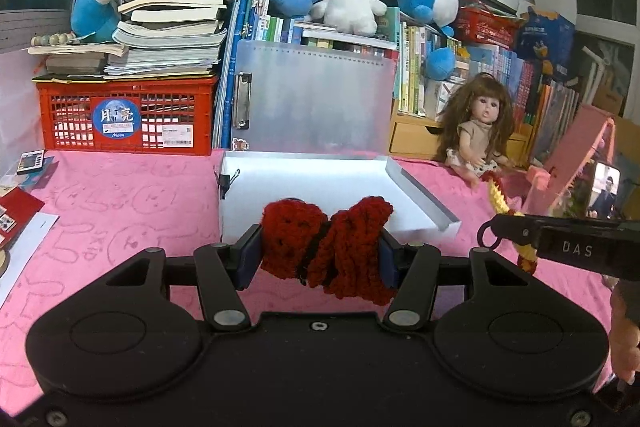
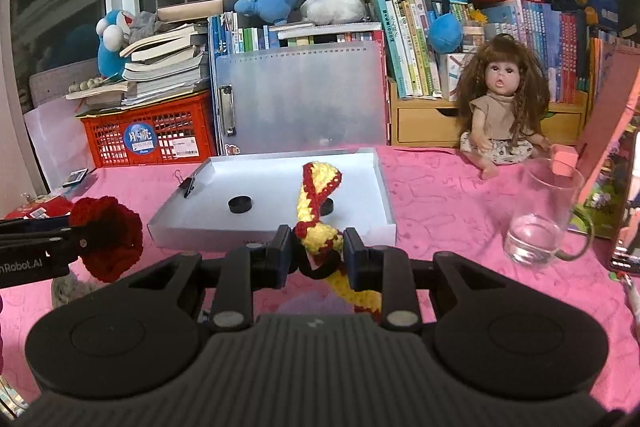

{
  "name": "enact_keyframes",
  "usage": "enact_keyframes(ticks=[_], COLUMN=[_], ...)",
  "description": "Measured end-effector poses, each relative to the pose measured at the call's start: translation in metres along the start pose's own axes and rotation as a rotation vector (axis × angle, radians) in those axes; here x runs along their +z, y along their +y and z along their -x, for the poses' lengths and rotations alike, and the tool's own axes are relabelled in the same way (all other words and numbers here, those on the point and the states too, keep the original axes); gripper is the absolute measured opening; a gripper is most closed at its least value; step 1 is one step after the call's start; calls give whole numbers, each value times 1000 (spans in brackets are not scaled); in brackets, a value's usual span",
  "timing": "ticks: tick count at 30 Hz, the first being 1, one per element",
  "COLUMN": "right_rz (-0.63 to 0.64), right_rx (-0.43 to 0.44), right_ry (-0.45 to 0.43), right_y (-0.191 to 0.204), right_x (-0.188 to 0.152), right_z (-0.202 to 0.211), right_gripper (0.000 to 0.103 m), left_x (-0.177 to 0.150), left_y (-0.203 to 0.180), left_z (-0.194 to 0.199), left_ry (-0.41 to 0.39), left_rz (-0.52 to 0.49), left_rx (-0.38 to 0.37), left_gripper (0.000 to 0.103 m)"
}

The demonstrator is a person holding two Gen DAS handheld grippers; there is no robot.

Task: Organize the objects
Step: 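Carry the red bow and crochet snake into the white box with both tools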

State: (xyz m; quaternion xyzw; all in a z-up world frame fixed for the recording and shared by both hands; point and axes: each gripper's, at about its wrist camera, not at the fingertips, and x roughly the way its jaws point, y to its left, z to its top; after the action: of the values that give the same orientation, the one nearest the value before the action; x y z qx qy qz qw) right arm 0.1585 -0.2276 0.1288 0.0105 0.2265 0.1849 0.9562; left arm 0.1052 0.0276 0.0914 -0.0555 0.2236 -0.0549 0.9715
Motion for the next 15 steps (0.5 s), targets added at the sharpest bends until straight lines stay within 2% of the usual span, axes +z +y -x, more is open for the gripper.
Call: enact_keyframes(ticks=[11, 15], right_rz=[-50, -87], right_rx=[17, 56], right_ry=[68, 105], right_y=[-19, -31], right_x=[31, 44], right_z=[-56, -78], right_gripper=[32, 32], left_x=[31, 41], left_y=[15, 20], left_z=[-66, -89], left_ry=[65, 101], left_rz=[66, 74], left_rx=[16, 17], left_gripper=[55, 55])
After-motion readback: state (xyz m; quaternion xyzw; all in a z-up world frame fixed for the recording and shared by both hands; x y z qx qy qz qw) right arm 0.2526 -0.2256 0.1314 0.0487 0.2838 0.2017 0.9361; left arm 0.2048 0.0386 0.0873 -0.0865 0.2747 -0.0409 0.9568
